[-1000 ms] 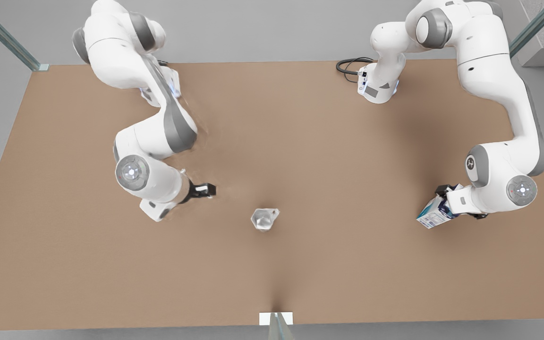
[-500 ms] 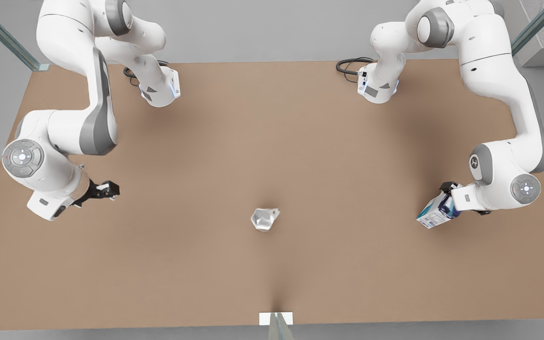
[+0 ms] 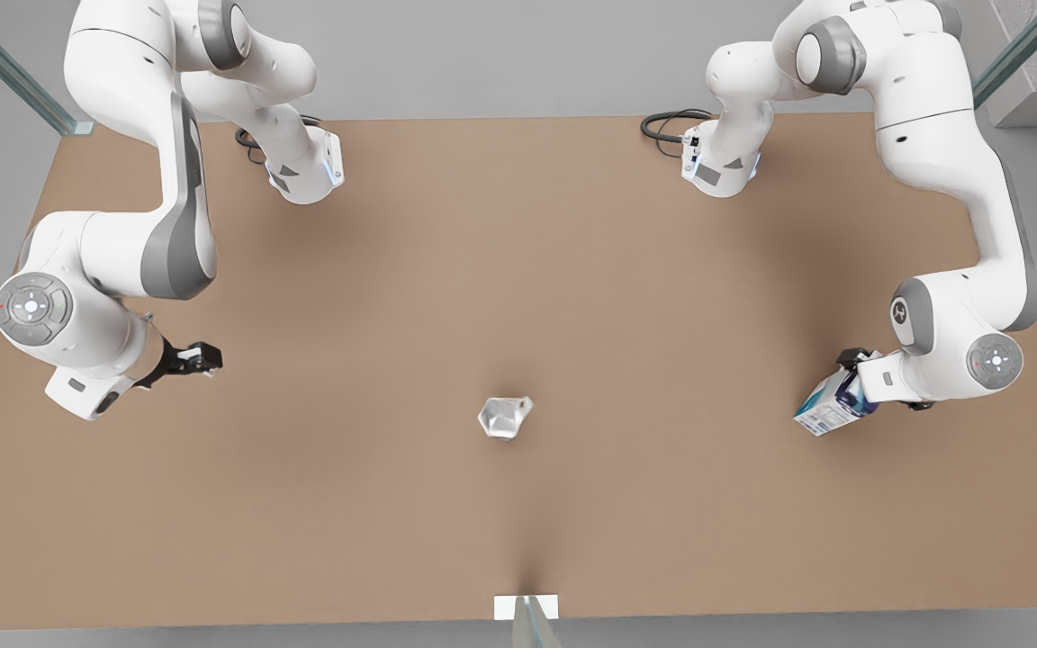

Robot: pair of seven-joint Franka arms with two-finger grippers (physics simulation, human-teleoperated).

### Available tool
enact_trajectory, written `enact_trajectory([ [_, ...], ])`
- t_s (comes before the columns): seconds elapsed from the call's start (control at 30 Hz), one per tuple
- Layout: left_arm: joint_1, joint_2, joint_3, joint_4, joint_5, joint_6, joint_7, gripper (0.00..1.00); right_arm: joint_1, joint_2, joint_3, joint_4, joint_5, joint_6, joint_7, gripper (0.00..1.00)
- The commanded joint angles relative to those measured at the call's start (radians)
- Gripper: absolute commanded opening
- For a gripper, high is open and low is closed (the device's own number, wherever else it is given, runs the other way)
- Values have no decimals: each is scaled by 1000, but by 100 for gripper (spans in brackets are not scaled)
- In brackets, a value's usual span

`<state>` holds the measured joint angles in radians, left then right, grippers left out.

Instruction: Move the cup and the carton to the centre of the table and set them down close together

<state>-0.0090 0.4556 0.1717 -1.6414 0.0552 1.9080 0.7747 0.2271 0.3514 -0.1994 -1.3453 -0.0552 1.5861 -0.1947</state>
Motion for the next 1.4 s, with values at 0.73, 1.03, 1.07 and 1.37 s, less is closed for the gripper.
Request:
enact_trajectory([
  [0.73,0,-9,-18,0,0,-18,-64,60,-23,0,-2,12,2,-21,-3,100],
  [1.03,-2,-28,-288,69,41,-184,-544,61,-135,-2,5,86,94,-12,11,100],
  [1.07,-5,-52,-302,68,41,-184,-578,61,-143,-2,1,87,95,-8,9,100],
  [1.37,-63,-34,-466,77,-27,-193,-1069,61,-147,18,-17,86,94,48,9,100],
])
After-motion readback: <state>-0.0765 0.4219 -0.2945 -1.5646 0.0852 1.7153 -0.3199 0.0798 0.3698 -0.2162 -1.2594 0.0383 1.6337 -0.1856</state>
